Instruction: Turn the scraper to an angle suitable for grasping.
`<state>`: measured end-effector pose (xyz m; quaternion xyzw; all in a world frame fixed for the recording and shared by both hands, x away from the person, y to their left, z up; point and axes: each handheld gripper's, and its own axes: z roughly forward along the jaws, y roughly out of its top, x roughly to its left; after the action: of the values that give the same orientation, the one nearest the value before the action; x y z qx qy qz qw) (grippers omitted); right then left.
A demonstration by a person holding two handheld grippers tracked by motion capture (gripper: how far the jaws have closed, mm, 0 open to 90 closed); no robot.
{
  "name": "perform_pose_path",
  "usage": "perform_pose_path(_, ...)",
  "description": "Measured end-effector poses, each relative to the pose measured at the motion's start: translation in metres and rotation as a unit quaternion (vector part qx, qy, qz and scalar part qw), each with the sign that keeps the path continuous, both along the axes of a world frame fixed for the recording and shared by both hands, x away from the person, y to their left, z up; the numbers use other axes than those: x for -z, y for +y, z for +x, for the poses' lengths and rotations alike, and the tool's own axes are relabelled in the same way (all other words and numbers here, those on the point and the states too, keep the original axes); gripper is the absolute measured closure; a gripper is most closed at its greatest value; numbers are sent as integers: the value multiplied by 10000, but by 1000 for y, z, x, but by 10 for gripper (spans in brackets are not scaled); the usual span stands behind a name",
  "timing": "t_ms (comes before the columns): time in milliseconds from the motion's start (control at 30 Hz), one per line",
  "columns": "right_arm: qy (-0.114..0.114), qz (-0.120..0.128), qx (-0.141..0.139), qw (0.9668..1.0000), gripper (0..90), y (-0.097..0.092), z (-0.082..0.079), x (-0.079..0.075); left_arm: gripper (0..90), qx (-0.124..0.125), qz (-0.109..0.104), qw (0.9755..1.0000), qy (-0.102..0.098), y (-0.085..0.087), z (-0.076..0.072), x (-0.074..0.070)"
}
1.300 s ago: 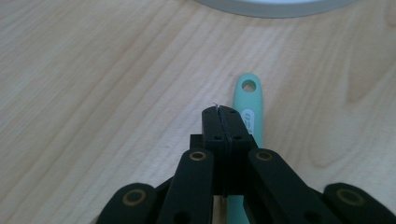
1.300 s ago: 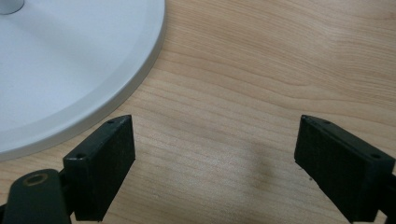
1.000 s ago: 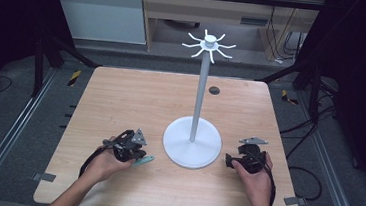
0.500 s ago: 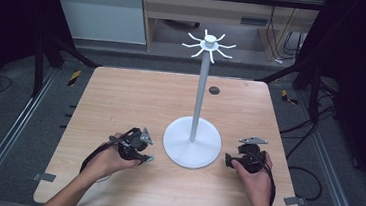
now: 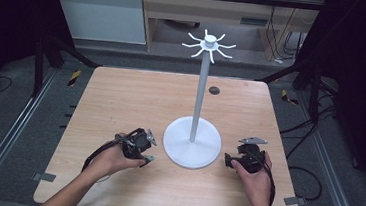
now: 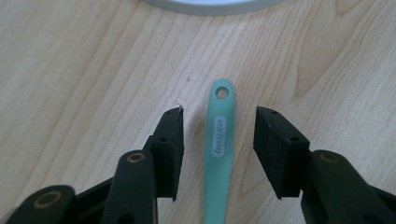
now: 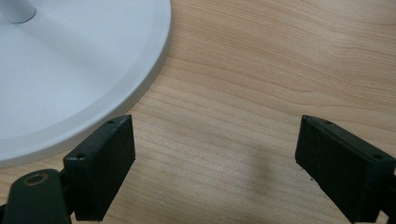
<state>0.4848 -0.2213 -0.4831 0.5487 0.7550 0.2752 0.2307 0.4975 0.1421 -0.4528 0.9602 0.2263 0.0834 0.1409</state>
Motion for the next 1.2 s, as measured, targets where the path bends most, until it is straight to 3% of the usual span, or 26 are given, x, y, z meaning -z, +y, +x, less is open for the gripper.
perform_pose_path(400, 9, 26, 9, 10000, 123, 0, -1, -1, 631, 2, 94, 9996, 258, -3, 6, 7)
perform_pose_path(1200, -25, 32, -2, 10000, 125, 0, -2, -2, 687, 65, 190, 9987, 473, -4, 13, 11)
